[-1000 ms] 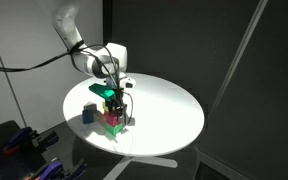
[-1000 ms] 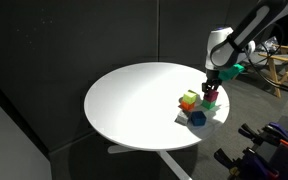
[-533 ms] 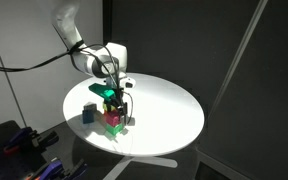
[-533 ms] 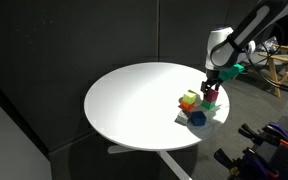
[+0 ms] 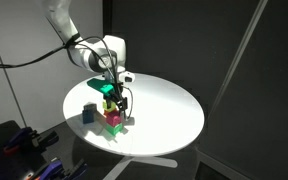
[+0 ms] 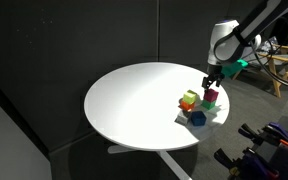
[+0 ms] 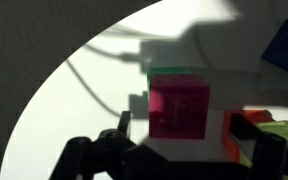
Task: Put the pink block onto the green block
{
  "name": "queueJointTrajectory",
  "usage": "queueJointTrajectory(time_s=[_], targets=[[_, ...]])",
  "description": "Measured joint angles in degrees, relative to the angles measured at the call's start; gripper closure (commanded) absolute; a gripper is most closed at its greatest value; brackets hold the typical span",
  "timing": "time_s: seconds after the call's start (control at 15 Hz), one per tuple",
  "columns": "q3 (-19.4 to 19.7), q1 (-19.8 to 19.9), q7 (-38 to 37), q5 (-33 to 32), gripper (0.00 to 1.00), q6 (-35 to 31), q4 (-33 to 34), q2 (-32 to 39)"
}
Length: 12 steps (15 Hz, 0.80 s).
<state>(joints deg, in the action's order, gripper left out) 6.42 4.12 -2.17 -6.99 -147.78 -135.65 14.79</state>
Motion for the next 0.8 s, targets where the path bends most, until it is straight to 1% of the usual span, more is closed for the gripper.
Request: queueJointTrajectory(time_s=[0.33, 0.8], targets=[[-0.4, 0.0, 1.5, 0.2, 0.00, 0.9, -2.9, -5.1], [-3.1, -0.3, 6.7, 4.1, 0.00, 5.1, -7.9, -13.5]])
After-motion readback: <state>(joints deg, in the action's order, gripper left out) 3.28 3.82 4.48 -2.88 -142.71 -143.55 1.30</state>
